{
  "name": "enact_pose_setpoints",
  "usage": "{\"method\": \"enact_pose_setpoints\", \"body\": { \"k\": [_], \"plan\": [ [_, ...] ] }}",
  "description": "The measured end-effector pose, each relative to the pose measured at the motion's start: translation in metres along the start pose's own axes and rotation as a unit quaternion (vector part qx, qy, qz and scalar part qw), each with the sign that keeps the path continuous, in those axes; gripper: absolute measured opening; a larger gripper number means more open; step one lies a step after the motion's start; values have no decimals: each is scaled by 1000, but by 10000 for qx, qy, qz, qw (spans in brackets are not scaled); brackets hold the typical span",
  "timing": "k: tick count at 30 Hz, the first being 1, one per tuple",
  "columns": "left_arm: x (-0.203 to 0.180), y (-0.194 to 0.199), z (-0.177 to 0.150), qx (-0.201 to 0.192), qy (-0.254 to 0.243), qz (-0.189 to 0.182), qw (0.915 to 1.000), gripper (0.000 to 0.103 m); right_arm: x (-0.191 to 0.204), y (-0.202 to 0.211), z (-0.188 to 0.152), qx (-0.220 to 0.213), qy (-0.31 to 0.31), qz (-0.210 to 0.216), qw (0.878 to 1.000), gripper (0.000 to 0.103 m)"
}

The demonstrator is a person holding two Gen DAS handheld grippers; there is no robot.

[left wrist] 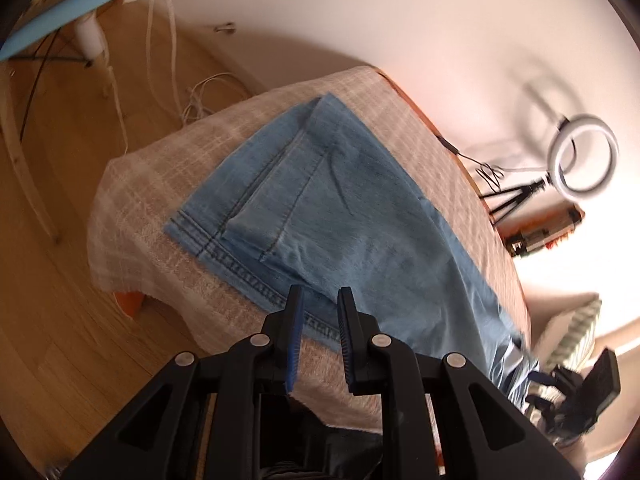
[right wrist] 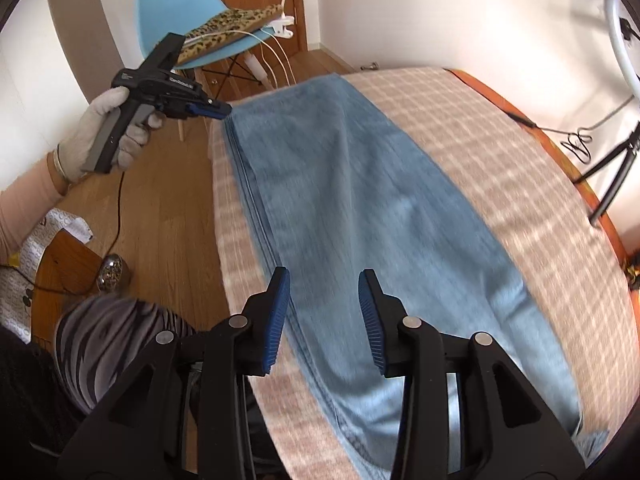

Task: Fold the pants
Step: 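Lift the hems with both tools and fold them toward the waistband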

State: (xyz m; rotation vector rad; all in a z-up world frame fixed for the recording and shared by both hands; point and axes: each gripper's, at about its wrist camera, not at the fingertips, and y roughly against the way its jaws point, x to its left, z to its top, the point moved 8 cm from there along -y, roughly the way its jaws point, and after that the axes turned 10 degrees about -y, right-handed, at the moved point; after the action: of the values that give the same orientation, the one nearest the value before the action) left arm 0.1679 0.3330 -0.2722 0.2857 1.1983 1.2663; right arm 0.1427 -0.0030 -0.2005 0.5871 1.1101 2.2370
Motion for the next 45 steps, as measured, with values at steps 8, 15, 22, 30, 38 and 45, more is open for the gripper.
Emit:
{"method": "enact_pose_setpoints", "body": {
  "k": [8, 15, 22, 30, 38, 45],
  "plan": [
    [6, -11, 11, -115, 777, 381, 9962, 14, 18, -26, 47, -164, -68, 495, 9986, 38],
    [24, -23, 9, 37, 1282, 635, 9897, 14, 17, -39, 87, -234, -157, 682, 9973, 56],
    [34, -19, -2, -107, 1221, 967, 9877, 14, 13, -72, 121, -76, -294, 857, 9959, 70],
    [40, -21, 7, -306, 1174, 891, 9886, 14, 1, -119, 172, 47, -228, 686, 9974, 70],
    [37, -24, 4, -715, 1162, 898, 9866, 14, -5, -188, 240, 148, -100, 542, 9984, 70],
    [19, -28, 1, -998, 292, 1522, 9829, 18, -1, -239, 276, 256, -120, 716, 9970, 70]
  ]
}}
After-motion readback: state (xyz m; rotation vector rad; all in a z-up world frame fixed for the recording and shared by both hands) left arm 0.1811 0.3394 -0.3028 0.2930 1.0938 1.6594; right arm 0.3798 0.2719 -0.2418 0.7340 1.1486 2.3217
